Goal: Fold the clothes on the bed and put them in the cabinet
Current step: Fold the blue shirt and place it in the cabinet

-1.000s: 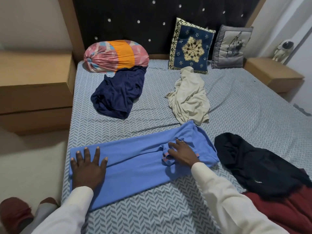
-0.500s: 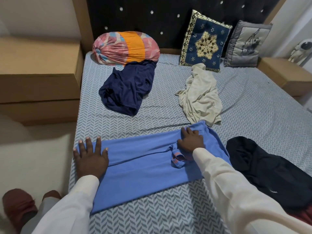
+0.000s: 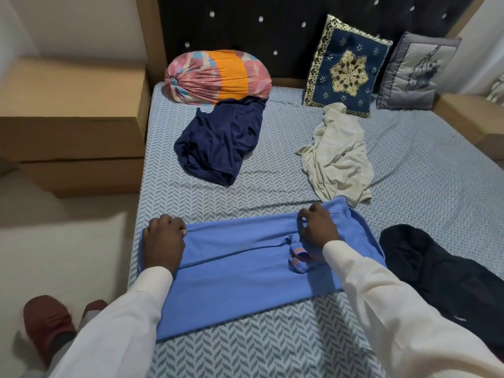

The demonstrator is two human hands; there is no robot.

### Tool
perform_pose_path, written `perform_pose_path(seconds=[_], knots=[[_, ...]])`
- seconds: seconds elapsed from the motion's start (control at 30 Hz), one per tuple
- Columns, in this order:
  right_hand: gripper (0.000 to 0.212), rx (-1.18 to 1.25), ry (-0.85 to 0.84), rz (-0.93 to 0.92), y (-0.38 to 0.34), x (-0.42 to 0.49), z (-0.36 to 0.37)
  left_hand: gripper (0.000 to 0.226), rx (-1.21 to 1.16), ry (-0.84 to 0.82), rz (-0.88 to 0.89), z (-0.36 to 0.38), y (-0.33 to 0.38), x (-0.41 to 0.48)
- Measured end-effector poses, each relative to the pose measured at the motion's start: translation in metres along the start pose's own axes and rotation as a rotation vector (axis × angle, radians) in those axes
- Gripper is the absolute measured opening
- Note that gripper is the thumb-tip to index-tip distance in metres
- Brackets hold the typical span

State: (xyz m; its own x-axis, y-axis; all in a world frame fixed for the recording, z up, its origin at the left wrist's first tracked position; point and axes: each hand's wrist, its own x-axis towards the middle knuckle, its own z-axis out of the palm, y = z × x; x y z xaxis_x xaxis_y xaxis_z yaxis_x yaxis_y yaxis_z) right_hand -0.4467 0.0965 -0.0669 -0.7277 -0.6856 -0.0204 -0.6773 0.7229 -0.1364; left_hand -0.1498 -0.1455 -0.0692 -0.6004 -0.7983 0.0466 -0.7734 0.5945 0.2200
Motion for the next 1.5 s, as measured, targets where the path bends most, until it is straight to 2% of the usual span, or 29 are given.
perform_pose_path(seconds=[0.1,0.27,0.37,0.47,0.53,0.67,0.77,0.87,1.0,1.13,1.17,1.27,1.33,1.43,1.5], knots=[[0.029,-0.062,-0.039,-0.044,0.002,0.000,0.004,0.011,-0.003,0.011,-0.032,0.001,0.001,0.002],[0.070,-0.253,-0.322,-0.072,-0.005,0.009,-0.004,0.007,0.000,0.022,-0.069,0.003,0.006,0.003],[0.085,-0.298,-0.435,-0.064,-0.018,0.011,-0.006,0.009,0.011,0.062,-0.048,0.004,0.008,0.000],[0.088,-0.268,-0.469,-0.031,-0.024,0.009,-0.003,0.034,-0.036,0.073,0.008,0.015,0.016,-0.015],[0.091,-0.198,-0.416,0.013,-0.021,0.006,-0.005,0.051,-0.052,0.032,-0.017,0.027,0.020,-0.030],[0.078,0.000,-0.187,0.184,0.010,-0.011,-0.002,0.072,-0.007,-0.020,0.019,0.040,0.016,-0.046],[0.071,0.194,-0.133,0.152,0.028,-0.028,0.002,0.069,0.015,-0.046,-0.014,0.038,0.016,-0.043],[0.062,0.172,-0.038,0.149,0.038,-0.039,0.001,0.070,0.023,-0.163,-0.022,0.031,0.015,-0.040],[0.063,0.128,-0.245,0.072,0.053,-0.044,-0.003,0.071,0.019,-0.115,0.078,0.029,0.012,-0.054],[0.069,0.071,-0.117,0.116,0.055,-0.054,-0.015,0.075,0.043,-0.149,0.095,0.026,0.014,-0.084],[0.070,0.022,-0.131,0.119,0.055,-0.063,-0.013,0.075,0.045,-0.140,0.096,0.026,0.013,-0.090],[0.055,-0.051,-0.208,0.104,0.062,-0.085,-0.001,0.072,0.062,-0.092,0.081,0.022,0.008,-0.102],[0.052,-0.083,-0.194,0.093,0.065,-0.087,0.000,0.068,0.024,-0.050,0.036,0.016,0.007,-0.111],[0.048,-0.058,-0.097,0.049,0.044,-0.078,-0.011,0.063,-0.110,0.022,-0.153,0.001,0.005,-0.127],[0.047,-0.016,-0.061,-0.037,0.022,-0.072,-0.015,0.069,-0.148,-0.009,-0.250,-0.010,0.008,-0.134]])
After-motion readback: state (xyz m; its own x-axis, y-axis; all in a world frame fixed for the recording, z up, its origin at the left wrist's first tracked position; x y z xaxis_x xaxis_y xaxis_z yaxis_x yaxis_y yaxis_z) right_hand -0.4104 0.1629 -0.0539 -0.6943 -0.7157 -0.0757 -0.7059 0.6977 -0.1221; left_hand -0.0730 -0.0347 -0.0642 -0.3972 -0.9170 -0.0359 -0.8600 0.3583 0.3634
